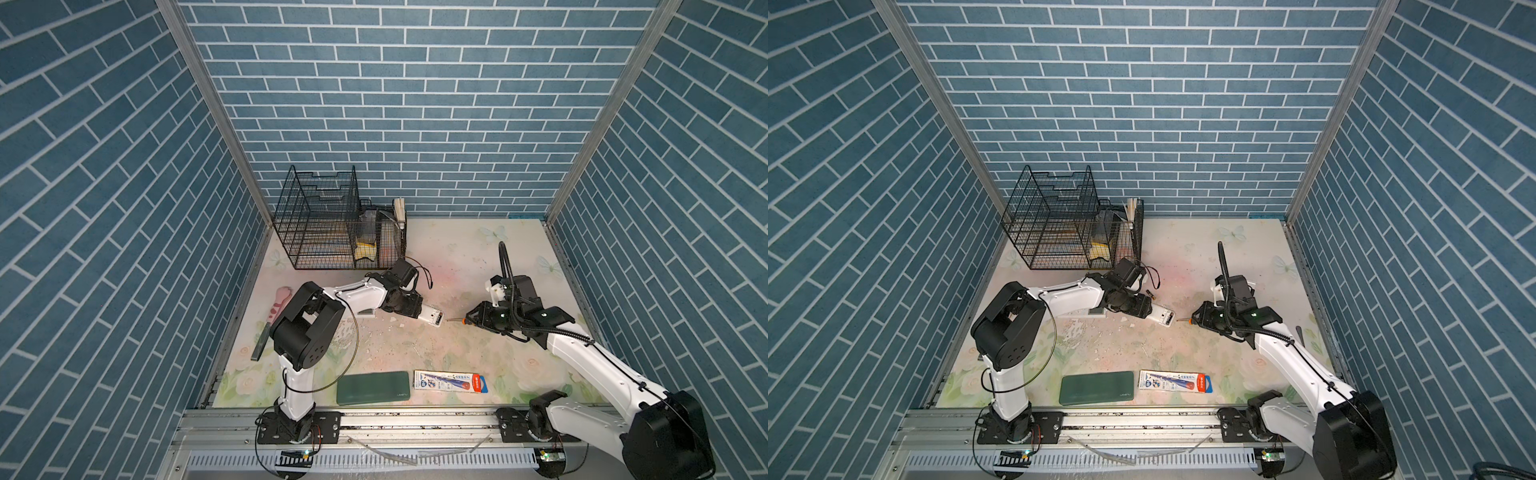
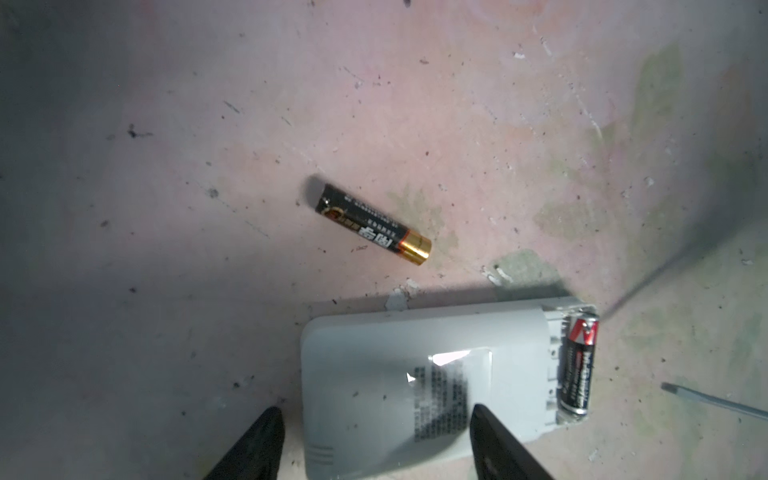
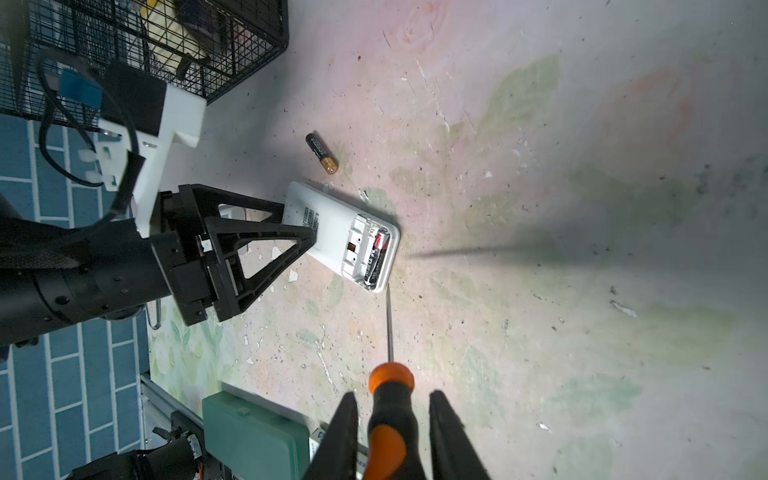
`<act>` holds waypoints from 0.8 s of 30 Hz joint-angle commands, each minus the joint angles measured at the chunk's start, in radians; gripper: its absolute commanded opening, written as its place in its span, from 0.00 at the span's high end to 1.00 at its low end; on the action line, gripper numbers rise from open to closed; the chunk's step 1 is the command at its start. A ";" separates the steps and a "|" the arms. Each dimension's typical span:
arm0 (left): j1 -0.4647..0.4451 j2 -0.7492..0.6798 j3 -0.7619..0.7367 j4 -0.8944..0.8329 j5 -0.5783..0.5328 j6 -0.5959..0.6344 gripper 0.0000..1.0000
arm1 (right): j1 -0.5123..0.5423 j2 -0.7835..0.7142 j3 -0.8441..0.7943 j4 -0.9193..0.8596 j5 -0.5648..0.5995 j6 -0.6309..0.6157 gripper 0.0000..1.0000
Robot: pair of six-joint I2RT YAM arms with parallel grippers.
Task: Unload the batteries from the remote control
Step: 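Insert the screwdriver tip beside the red-labelled battery with the right gripper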
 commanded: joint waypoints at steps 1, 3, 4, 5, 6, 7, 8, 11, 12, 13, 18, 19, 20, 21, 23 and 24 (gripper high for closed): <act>0.007 0.024 0.008 0.001 0.014 0.016 0.29 | 0.002 0.007 -0.012 0.031 -0.022 0.004 1.00; 0.007 0.028 0.010 0.002 0.016 0.018 0.29 | 0.005 0.010 -0.007 0.032 -0.023 0.004 1.00; 0.007 0.031 0.011 0.000 0.017 0.019 0.30 | 0.006 0.011 -0.007 0.032 -0.022 0.004 1.00; 0.007 0.033 0.011 -0.001 0.016 0.020 0.30 | 0.007 0.013 -0.008 0.032 -0.021 0.004 1.00; 0.007 0.035 0.011 -0.003 0.016 0.020 0.31 | 0.007 0.015 -0.008 0.032 -0.021 0.004 1.00; 0.008 0.035 0.009 -0.004 0.017 0.020 0.31 | 0.008 0.017 -0.008 0.033 -0.019 0.004 1.00; 0.007 0.036 0.006 -0.004 0.017 0.019 0.32 | 0.010 0.018 -0.008 0.035 -0.020 0.004 1.00; 0.008 0.039 0.003 -0.006 0.017 0.019 0.34 | 0.016 0.023 -0.008 0.042 -0.018 0.004 1.00; 0.007 0.041 0.003 -0.007 0.017 0.020 0.35 | 0.019 0.027 -0.008 0.047 -0.016 0.005 1.00; 0.008 0.040 0.002 -0.008 0.017 0.019 0.36 | 0.021 0.030 -0.008 0.054 -0.018 0.009 1.00; 0.008 0.040 0.002 -0.012 0.018 0.019 0.37 | 0.030 0.049 -0.020 0.093 -0.024 0.027 1.00; 0.007 0.041 0.001 -0.010 0.019 0.019 0.37 | 0.031 0.051 -0.020 0.098 -0.024 0.031 1.00; 0.008 0.043 0.002 -0.010 0.019 0.018 0.37 | 0.033 0.054 -0.023 0.103 -0.024 0.033 1.00; 0.008 0.043 0.002 -0.011 0.019 0.018 0.37 | 0.034 0.057 -0.024 0.105 -0.024 0.033 1.00; 0.007 0.044 0.002 -0.010 0.021 0.017 0.38 | 0.038 0.062 -0.027 0.108 -0.022 0.034 1.00; 0.007 0.045 0.001 -0.010 0.022 0.019 0.38 | 0.038 0.066 -0.028 0.112 -0.023 0.036 1.00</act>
